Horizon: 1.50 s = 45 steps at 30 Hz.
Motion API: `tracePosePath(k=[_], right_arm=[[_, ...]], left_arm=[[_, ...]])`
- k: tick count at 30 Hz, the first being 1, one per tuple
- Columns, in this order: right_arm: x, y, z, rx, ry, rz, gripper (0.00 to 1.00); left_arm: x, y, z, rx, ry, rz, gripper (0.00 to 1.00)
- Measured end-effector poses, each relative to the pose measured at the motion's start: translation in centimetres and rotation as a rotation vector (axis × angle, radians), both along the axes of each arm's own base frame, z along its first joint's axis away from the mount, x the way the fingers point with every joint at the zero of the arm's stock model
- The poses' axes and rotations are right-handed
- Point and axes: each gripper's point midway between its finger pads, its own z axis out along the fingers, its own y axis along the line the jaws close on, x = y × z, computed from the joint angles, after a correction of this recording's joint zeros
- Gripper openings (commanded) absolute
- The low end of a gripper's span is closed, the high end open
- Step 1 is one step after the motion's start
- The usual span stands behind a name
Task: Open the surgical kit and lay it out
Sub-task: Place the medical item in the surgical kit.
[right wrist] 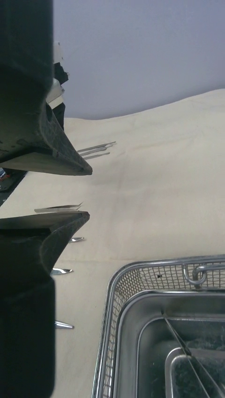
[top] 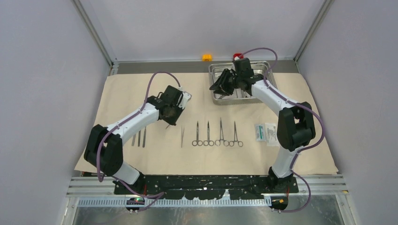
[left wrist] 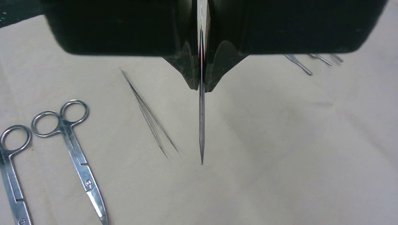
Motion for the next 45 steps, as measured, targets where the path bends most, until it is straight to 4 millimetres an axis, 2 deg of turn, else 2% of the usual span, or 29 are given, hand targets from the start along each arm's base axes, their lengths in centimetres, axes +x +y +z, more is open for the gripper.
tracePosePath(k=[4, 14, 19, 23, 32, 45], right_arm=[[-0.2, -0.8, -0.7, -0.042, -0.018, -0.01, 0.39], [0.6, -2.5, 1.9, -0.076, -0.136, -0.041, 0.36], [0.5, -3.3, 0.6, -0.086, -0.118, -0.056, 0.33], [0.5, -3.8, -0.2, -0.09, -0.103, -0.066, 0.32], [0.8, -4.0, -0.4, -0.067, -0.11, -0.077, 0.31], [0.5, -4.2, -1.4, -0.052, -0.088, -0.081, 0.31]], left_arm=[[-1.4, -0.5, -1.1, -0.048, 0.094, 0.098, 0.0], [-2.6, -0.4, -1.7, -0.106, 0.166, 0.384, 0.0], [-2.9, -0.1, -3.7, -0.088, 0.22, 0.465, 0.0], [-3.1, 0.2, -5.2, -0.058, 0.252, 0.503, 0.0], [-1.9, -0.2, -5.7, -0.098, 0.218, 0.529, 0.0], [-1.5, -0.5, -7.5, -0.07, 0.249, 0.537, 0.0]])
